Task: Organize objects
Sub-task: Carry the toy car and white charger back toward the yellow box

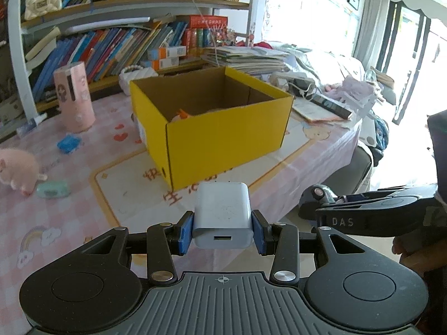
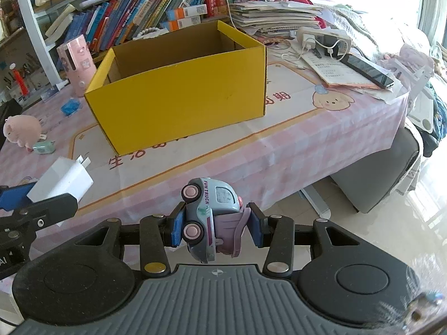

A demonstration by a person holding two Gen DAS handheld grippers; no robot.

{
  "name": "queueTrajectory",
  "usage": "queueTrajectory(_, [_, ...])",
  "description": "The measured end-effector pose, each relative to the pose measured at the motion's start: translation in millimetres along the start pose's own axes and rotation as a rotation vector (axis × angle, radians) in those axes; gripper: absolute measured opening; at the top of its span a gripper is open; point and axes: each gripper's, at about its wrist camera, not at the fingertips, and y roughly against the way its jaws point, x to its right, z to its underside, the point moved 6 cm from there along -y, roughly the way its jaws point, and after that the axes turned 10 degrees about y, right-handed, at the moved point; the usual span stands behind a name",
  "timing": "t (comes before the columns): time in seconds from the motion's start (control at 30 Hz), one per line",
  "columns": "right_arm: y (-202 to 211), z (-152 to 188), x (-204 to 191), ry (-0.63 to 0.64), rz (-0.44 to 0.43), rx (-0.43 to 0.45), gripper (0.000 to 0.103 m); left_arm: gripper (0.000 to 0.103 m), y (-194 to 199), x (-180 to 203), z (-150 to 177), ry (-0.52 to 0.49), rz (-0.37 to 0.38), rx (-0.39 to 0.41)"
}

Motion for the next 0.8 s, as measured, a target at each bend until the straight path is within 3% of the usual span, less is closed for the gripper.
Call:
queueTrajectory(0.27, [-2.4, -33.6, 7.9, 0.031, 0.000, 0.067, 0.042, 0.041, -1.3, 12.2, -39.5, -0.022, 0.035, 0.073])
queueTrajectory(0.53, [2.4, -105.3, 22.1, 0.049, -0.020, 0.203, 0.042, 0.041, -6.9, 19.2, -99.4, -0.015, 0.045, 0.192])
queueTrajectory(0.8, [-15.3, -166.3, 31.7, 0.100, -0.059, 0.276, 0.042, 0.041, -45.7, 10.7, -133.3, 0.021, 0.000, 0.218])
